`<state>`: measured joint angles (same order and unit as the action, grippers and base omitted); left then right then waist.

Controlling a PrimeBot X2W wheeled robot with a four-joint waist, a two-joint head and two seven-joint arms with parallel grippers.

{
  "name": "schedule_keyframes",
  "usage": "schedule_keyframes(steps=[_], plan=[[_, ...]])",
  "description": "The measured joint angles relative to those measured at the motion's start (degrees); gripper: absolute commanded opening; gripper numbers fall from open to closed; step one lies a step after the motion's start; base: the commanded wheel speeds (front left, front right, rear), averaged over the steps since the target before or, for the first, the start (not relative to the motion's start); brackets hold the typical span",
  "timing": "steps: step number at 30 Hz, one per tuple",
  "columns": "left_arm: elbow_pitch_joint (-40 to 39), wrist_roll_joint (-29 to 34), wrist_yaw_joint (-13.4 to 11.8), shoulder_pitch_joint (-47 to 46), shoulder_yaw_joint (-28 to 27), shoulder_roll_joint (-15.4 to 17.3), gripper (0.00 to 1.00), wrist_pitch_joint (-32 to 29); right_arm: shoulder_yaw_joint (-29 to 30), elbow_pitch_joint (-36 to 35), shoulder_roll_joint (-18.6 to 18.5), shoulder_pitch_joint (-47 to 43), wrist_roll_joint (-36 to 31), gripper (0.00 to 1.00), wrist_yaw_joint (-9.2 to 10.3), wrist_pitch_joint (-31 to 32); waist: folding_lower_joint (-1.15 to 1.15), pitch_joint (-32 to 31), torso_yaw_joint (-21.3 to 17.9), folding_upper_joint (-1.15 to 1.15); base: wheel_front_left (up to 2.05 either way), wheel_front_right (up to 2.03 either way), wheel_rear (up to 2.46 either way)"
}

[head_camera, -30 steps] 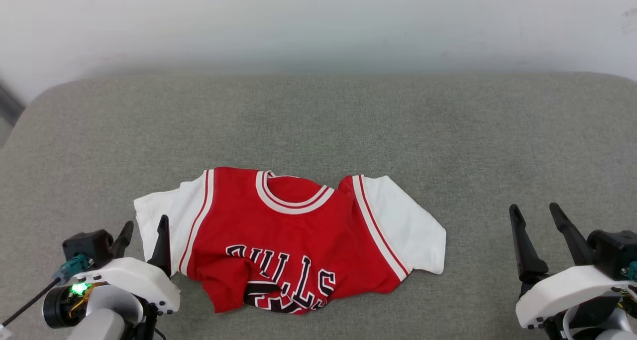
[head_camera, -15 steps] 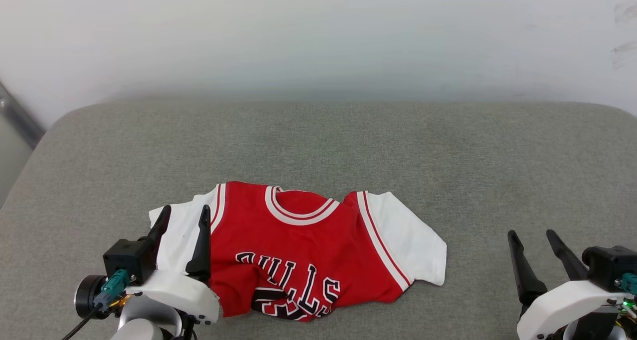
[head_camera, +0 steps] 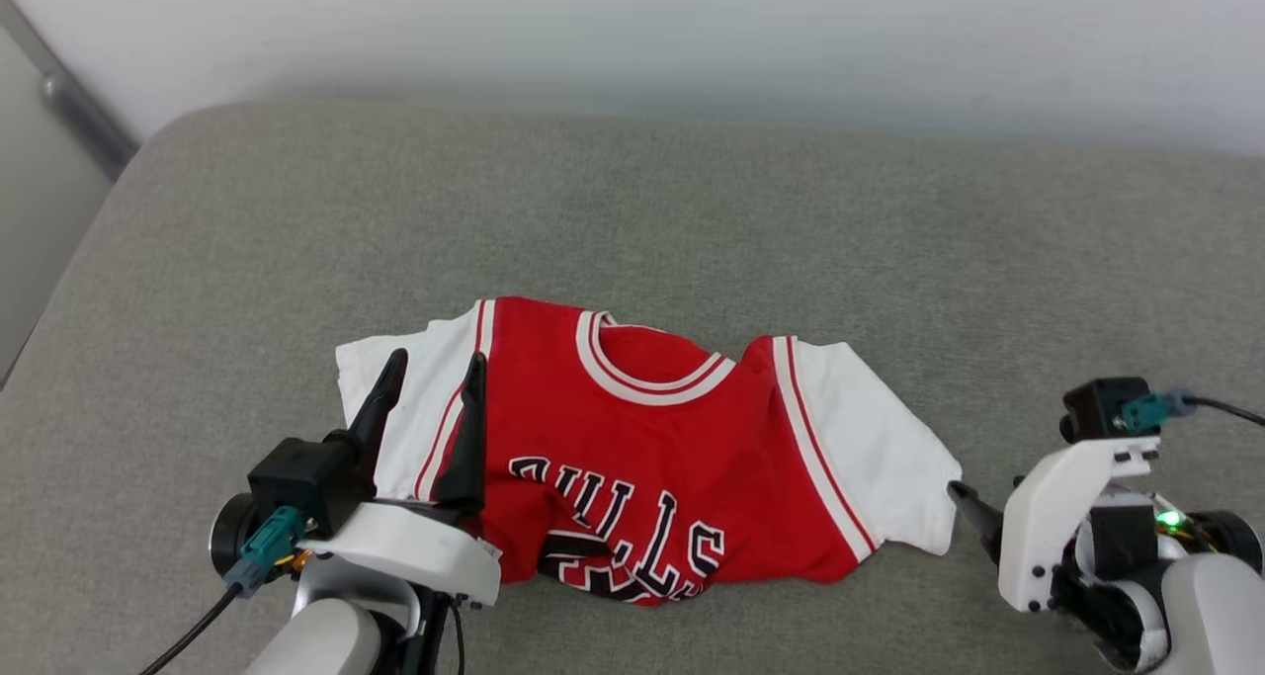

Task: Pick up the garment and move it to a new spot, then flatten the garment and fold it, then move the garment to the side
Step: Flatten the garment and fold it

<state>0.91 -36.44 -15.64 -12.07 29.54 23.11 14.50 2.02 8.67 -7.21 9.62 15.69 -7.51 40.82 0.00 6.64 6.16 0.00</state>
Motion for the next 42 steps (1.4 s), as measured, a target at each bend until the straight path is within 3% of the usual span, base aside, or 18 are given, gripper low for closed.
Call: schedule_keyframes(steps=[11, 12, 13, 14, 22, 29, 33, 42], plan=[[2.42, 0.43, 2.03, -2.48, -0.66, -2.77, 1.0, 0.38, -5.19, 10.99, -2.49, 10.33, 2.79, 1.0, 0.0, 5.45, 0.0, 6.23, 4.48, 0.0, 0.0, 0.0, 0.0], [2.6, 0.48, 2.13, -2.49, -0.79, -3.0, 1.0, 0.4, -5.17, 11.66, -2.49, 10.63, 3.08, 0.88, 0.0, 5.84, 0.0, 6.4, 4.74, 0.0, 0.0, 0.0, 0.0], [2.79, 0.51, 2.38, -2.49, -0.89, -3.22, 1.0, 0.4, -5.15, 12.14, -2.54, 10.95, 3.36, 0.27, 0.01, 6.27, 0.0, 6.5, 4.92, 0.0, 0.0, 0.0, 0.0], [2.97, 0.58, 2.5, -2.49, -1.0, -3.35, 1.0, 0.4, -4.93, 12.65, -2.54, 11.27, 3.89, 0.0, 0.01, 6.69, 0.0, 6.57, 5.02, 0.0, 0.0, 0.0, 0.0], [4.71, 0.59, 2.82, -1.99, -2.49, -2.72, 1.0, 0.4, -6.6, 13.51, -2.98, 11.55, 5.09, 0.0, 0.0, 3.04, 0.0, 4.94, 3.91, 0.0, 0.0, 0.0, 0.0], [5.19, -2.38, 3.55, -2.15, -6.28, 2.18, 1.0, -2.85, -5.28, 9.44, -4.0, 9.33, 4.42, 0.0, 0.0, -1.12, 0.0, 1.73, 1.39, 0.0, 0.0, 0.0, 0.0], [4.94, -5.31, 5.09, -4.7, -8.12, 6.6, 1.0, -9.75, -4.48, 5.22, -3.71, 7.34, 3.78, 0.0, 0.0, -1.02, 0.0, 1.17, -0.72, 0.0, 0.0, 0.0, 0.0], [11.27, -17.18, 10.72, -12.18, -9.37, 14.48, 1.0, -33.89, -4.72, -3.38, -1.45, 6.89, 2.56, 0.0, -0.01, -0.57, -0.01, 7.02, -4.5, 0.0, 0.0, 0.0, 0.0]])
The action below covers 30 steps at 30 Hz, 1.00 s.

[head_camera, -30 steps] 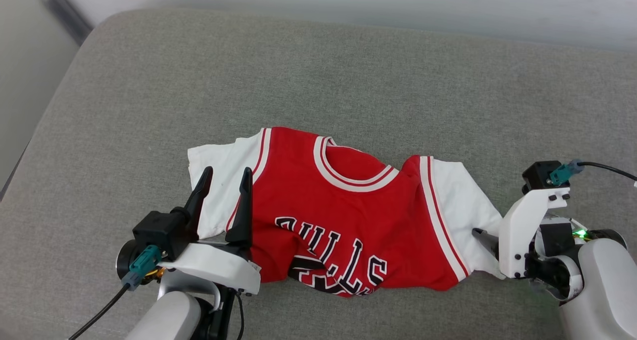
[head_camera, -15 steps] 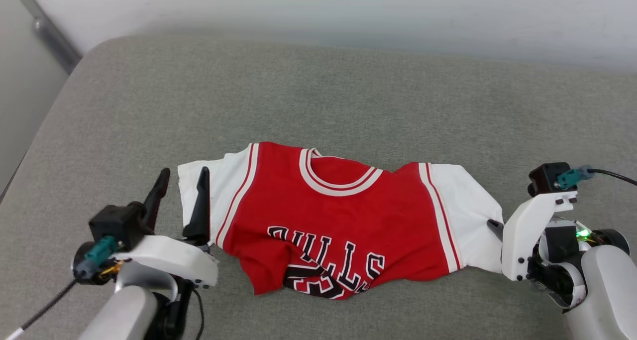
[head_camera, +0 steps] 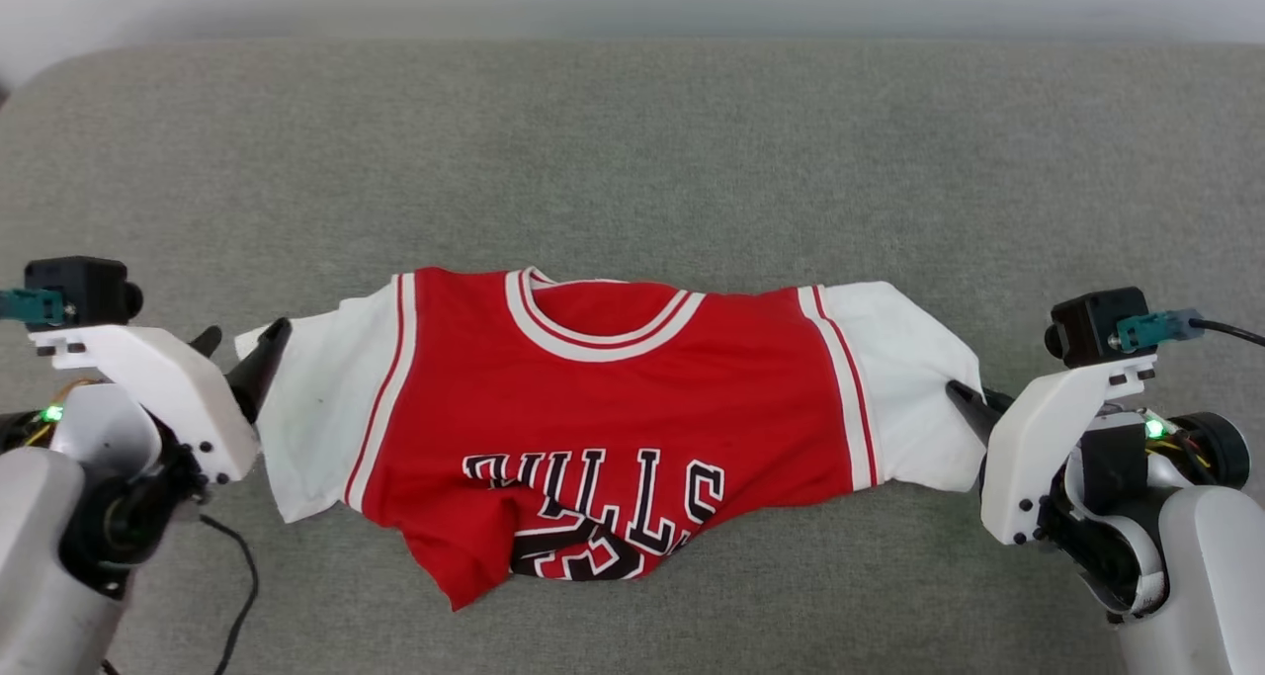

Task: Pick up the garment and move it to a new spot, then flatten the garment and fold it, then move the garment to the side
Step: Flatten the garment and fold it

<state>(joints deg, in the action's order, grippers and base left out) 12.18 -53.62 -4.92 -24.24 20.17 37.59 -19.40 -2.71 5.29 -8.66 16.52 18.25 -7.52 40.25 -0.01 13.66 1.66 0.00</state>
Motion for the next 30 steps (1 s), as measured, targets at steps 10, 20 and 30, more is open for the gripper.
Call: schedule_keyframes(steps=[10, 20, 30], plan=[[8.58, -7.21, 2.92, -4.18, 1.27, 4.31, 1.0, -17.58, 0.14, -2.88, 1.23, -0.05, -0.29, 0.0, 0.01, -0.86, 0.0, 5.9, -3.84, 0.0, 0.0, 0.0, 0.0], [16.07, -8.26, 5.05, -9.21, 3.77, 1.47, 0.0, -22.36, 0.34, -3.99, 1.56, -0.11, -0.62, 0.0, 0.01, -0.37, 0.01, 7.12, -4.79, 0.0, 0.0, 0.0, 0.0], [19.04, -2.35, 7.5, -10.55, 6.61, -3.47, 0.0, -10.93, 2.22, -4.13, 0.78, -1.4, -2.03, 0.0, 0.0, -0.47, 0.0, 2.86, -3.33, 0.0, 0.0, 0.0, 0.0]])
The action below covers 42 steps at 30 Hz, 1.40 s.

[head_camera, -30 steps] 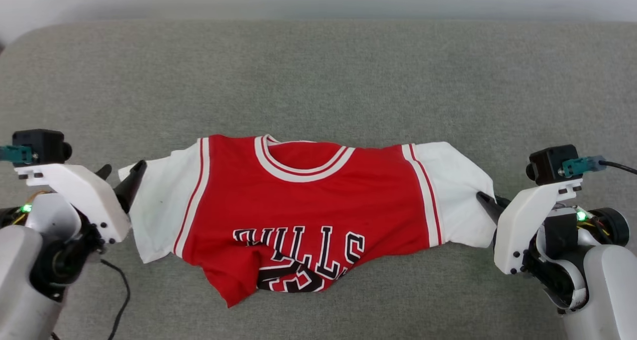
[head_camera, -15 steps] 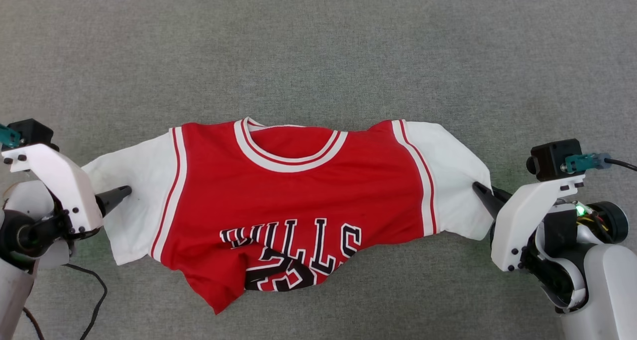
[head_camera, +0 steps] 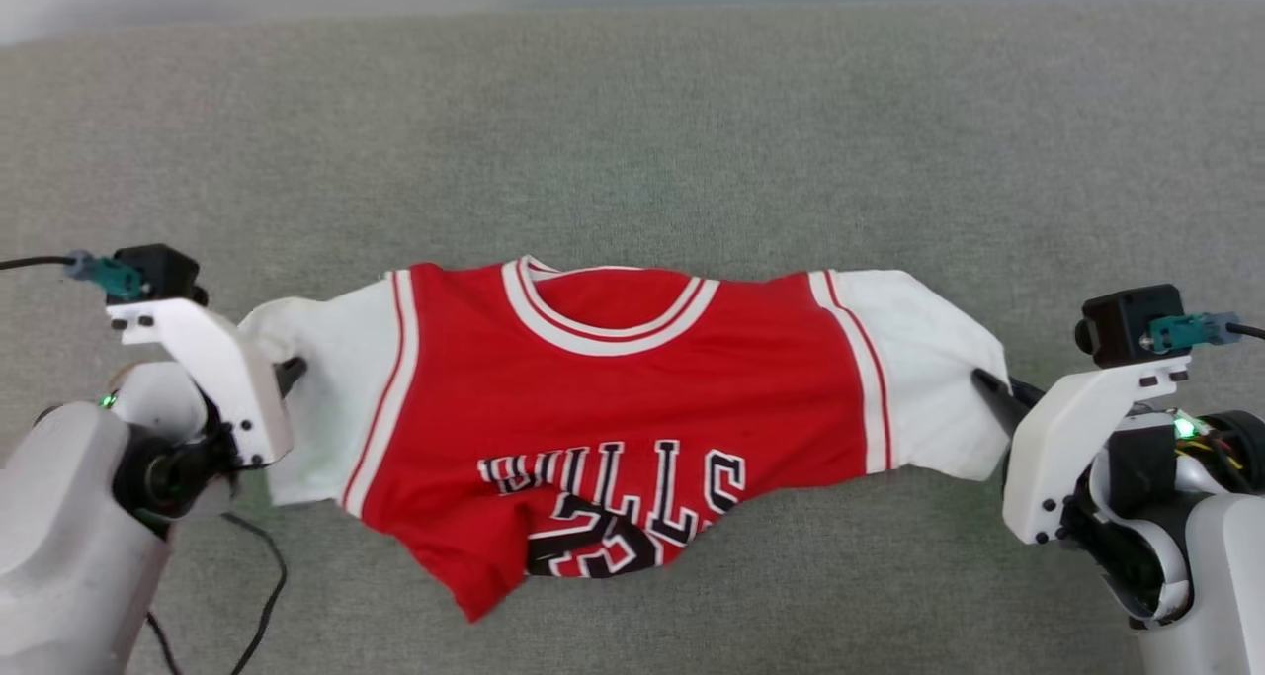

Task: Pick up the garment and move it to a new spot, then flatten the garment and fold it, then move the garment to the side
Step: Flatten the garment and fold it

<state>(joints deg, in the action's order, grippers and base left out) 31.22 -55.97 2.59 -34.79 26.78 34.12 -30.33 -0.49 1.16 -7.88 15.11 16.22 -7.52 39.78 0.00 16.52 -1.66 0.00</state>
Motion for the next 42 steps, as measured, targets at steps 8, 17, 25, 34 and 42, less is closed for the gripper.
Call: schedule_keyframes(steps=[8, 17, 25, 34, 42], plan=[[-1.8, 4.78, -1.43, -3.69, 0.25, -0.73, 0.0, 7.48, 1.0, 1.97, -1.18, 1.07, -0.4, 0.0, 0.01, -1.79, 0.0, -5.18, 1.7, 0.0, 0.0, 0.0, 0.0], [-0.49, 8.18, -3.42, -12.59, 0.55, -3.61, 0.0, 10.95, 0.99, 10.46, -5.2, 13.32, 1.19, 0.0, -0.01, -6.45, 0.0, -9.13, 1.94, 0.0, 0.0, 0.0, 0.0], [7.03, 9.93, -3.61, -25.09, -0.24, -7.86, 0.0, 16.26, -0.53, 22.54, -7.16, 32.39, 2.29, 0.0, 0.0, -13.3, 0.0, -6.05, 0.99, 0.0, 0.0, 0.0, 0.0], [12.52, 13.3, -3.33, -41.72, -2.53, -9.83, 0.0, 28.32, -2.33, 31.31, -8.59, 54.98, -1.22, 0.0, 0.0, -23.85, 0.0, 1.97, 0.52, 0.0, 0.0, 0.0, 0.0], [14.49, 14.91, -2.04, -54.56, -5.01, -9.44, 0.0, 38.46, -2.96, 36.55, -8.13, 72.09, -6.35, 0.0, -0.01, -34.38, 0.0, 9.88, 0.78, 0.0, 0.0, 0.0, 0.0]])
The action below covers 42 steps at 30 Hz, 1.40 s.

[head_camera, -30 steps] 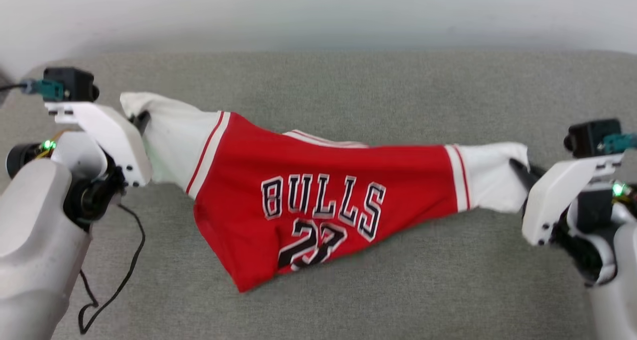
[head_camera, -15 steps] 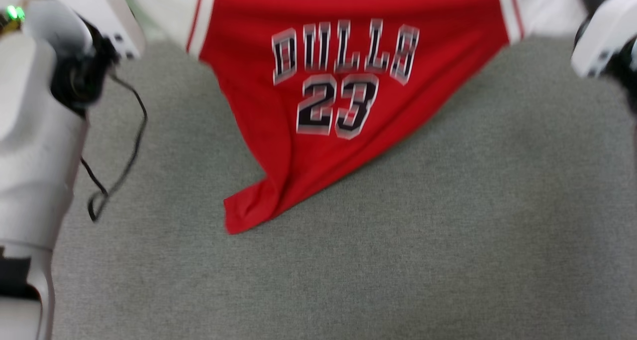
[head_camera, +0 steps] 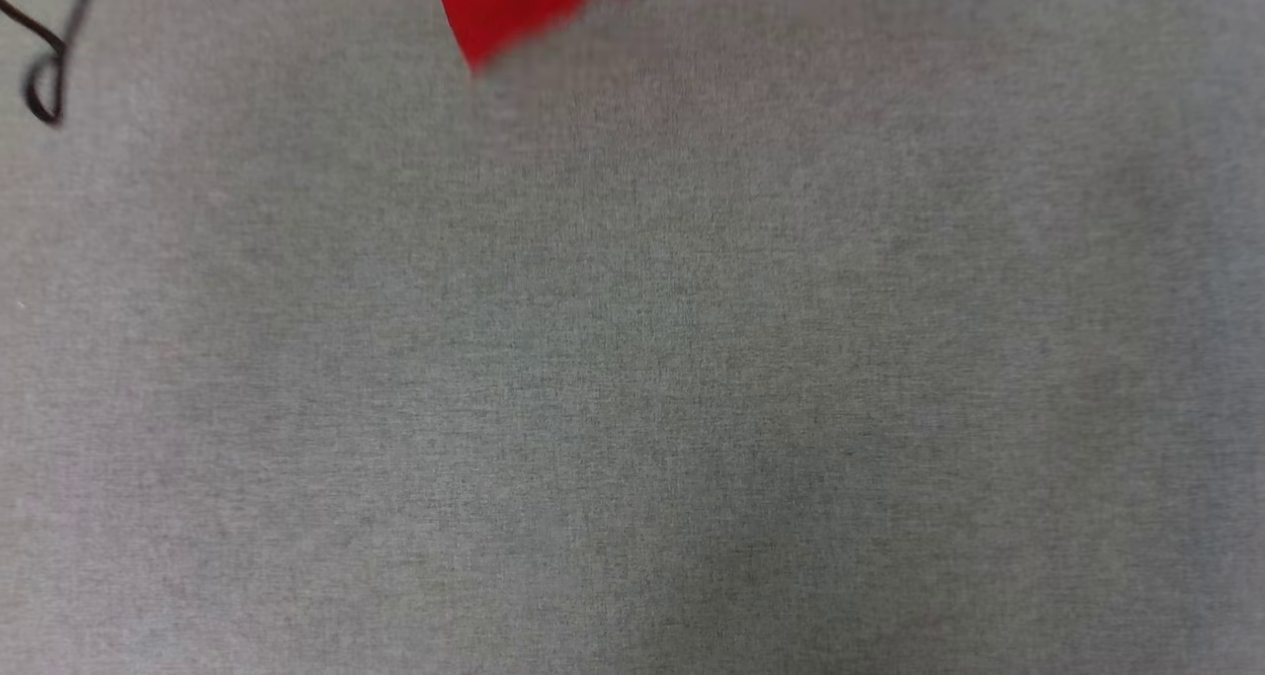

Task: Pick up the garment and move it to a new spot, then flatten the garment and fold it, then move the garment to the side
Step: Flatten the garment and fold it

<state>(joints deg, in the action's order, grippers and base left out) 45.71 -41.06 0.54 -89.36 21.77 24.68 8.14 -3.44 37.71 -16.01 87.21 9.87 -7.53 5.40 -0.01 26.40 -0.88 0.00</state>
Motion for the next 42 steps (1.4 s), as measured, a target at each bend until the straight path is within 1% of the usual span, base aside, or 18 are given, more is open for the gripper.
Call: schedule_keyframes(steps=[2, 5, 10, 16, 20, 25, 30, 33, 38, 41, 42], plan=[[0.44, 0.47, 0.41, -2.2, -0.13, 0.2, 0.0, 1.78, -0.08, 1.55, 0.34, 3.03, -0.33, 0.0, 0.01, -1.64, 0.0, 1.51, 0.06, 0.0, 0.0, 0.0, 0.0], [1.36, 0.8, 0.97, -4.12, 0.01, 0.1, 0.0, 2.81, -1.01, 3.89, 0.64, 6.58, -0.51, 0.0, 0.01, -3.47, 0.0, 3.37, 0.15, 0.0, 0.0, 0.0, 0.0], [2.61, 1.18, 1.88, -6.6, 0.26, -0.21, 0.0, 3.85, -2.87, 7.67, 0.64, 9.45, 0.36, 0.0, 0.01, -5.28, 0.0, 5.89, 0.47, 0.0, 0.0, 0.0, 0.0], [5.26, 0.6, 2.88, -5.04, 0.51, -1.96, 0.0, 5.1, -5.66, 12.84, 0.86, 9.51, 2.23, 0.0, 0.01, -7.03, 0.0, 8.76, 0.76, 0.0, 0.0, 0.0, 0.0], [7.08, -0.14, 4.01, -3.03, 0.47, -2.59, 0.0, 5.69, -7.33, 15.61, 1.26, 8.47, 4.25, 0.0, 0.01, -7.81, 0.0, 10.03, 0.91, 0.0, 0.0, 0.0, 0.0], [8.11, -1.63, 5.69, 1.45, 0.09, -3.1, 0.0, 6.32, -10.15, 17.03, 1.3, 4.8, 7.76, 0.0, 0.01, -8.77, 0.0, 9.23, 0.91, 0.0, 0.0, 0.0, 0.0], [7.26, -2.97, 6.54, 10.44, -0.34, -2.16, 0.0, 6.76, -13.72, 15.5, 0.48, -4.03, 12.68, 0.0, 0.01, -10.32, 0.0, 5.9, 0.65, 0.0, 0.0, 0.0, 0.0], [4.31, -3.76, 6.79, 17.88, -1.79, -1.71, 0.0, 6.78, -15.84, 12.63, -0.29, -11.35, 16.06, 0.0, 0.01, -10.51, 0.01, 2.93, 0.49, 0.0, 0.0, 0.0, 0.0], [-2.91, -6.11, 6.87, 34.68, -5.47, -1.74, 0.0, 6.86, -18.78, 6.56, -2.32, -27.24, 20.2, 0.0, 0.01, -9.49, 0.01, -3.37, 0.24, 0.0, 0.0, 0.0, 0.0], [-7.81, -5.94, 6.81, 45.53, -7.66, -1.74, 0.0, 6.86, -19.05, 2.48, -3.38, -36.93, 22.58, 0.0, 0.01, -7.89, 0.01, -7.57, 0.07, 0.0, 0.0, 0.0, 0.0], [-9.34, -5.55, 6.32, 49.01, -8.14, -1.77, 0.0, 6.86, -18.85, 1.29, -3.83, -40.05, 22.81, 0.0, 0.0, -7.4, 0.01, -8.96, 0.01, 0.0, 0.0, 0.0, 0.0]])
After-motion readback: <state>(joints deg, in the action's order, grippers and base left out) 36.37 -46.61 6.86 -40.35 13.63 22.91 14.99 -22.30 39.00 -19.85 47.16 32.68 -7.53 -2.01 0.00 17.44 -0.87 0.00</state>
